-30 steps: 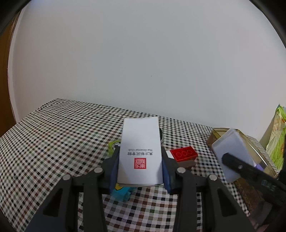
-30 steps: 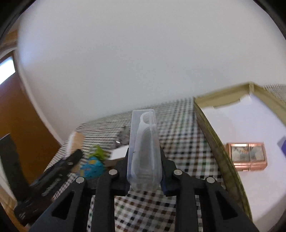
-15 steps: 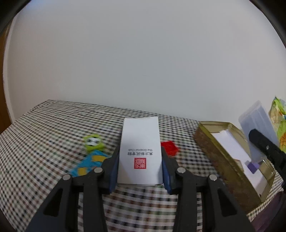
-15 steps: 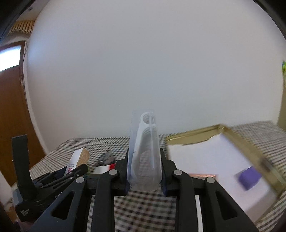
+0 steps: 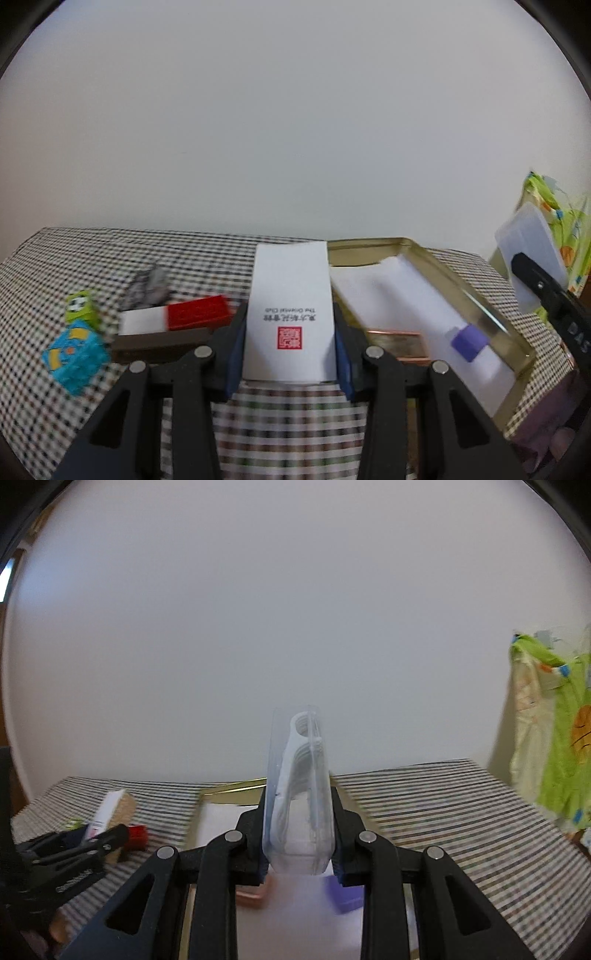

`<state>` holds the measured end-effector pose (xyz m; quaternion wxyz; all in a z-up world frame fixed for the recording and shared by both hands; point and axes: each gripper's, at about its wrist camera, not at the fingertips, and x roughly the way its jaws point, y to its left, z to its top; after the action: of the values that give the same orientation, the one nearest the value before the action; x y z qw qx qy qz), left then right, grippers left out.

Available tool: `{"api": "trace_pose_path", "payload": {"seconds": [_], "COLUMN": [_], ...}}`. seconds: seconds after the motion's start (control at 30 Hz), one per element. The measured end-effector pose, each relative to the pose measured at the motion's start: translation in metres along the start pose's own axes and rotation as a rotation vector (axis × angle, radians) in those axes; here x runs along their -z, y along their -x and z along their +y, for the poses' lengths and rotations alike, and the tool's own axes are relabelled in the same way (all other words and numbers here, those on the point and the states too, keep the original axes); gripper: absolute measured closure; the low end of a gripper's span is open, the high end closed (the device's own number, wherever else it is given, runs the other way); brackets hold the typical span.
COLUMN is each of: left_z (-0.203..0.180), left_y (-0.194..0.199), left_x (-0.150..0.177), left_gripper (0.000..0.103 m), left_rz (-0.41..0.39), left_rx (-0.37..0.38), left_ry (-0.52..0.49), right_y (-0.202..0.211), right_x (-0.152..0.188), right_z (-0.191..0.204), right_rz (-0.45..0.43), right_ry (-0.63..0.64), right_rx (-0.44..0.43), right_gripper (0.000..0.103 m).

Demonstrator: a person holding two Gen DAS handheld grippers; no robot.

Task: Organize rigid objects
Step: 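Carry the white box and clear case over the tray and release them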

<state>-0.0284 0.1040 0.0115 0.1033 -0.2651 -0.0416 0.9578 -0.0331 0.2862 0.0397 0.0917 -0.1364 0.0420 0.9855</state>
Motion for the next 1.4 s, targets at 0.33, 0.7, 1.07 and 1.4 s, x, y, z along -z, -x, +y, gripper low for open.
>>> {"api": "trace_pose_path", "payload": {"seconds": [0.33, 0.7, 1.07, 1.4], "left_z": [-0.07, -0.121, -0.121, -0.122], "left_y": [-0.011, -0.017, -0.034, -0.024], "left_x": [0.002, 0.022, 0.029, 0.03], "left_gripper": [0.063, 0.063, 0.063, 0.02], "left_rz": [0.053, 0.167, 0.239, 0.202], "left_rx": [0.109, 0.152, 0.09, 0.075], "left_ry": [-0.077, -0.224, -0.236, -0.224], "right_y": [-0.027, -0.105, -0.142, -0.14], "right_x": [-0.003, 0.001, 0.026, 0.024], "right_z": [-0.022, -0.016, 0.017, 0.012], "right_rz": [0.076, 0.314, 0.486, 0.539], "right_ry": [0.23, 0.571, 0.874, 0.85], "right_rx": [0.095, 0.066, 0.035, -0.053], "right_gripper": [0.075, 0.075, 0.075, 0.021]}}
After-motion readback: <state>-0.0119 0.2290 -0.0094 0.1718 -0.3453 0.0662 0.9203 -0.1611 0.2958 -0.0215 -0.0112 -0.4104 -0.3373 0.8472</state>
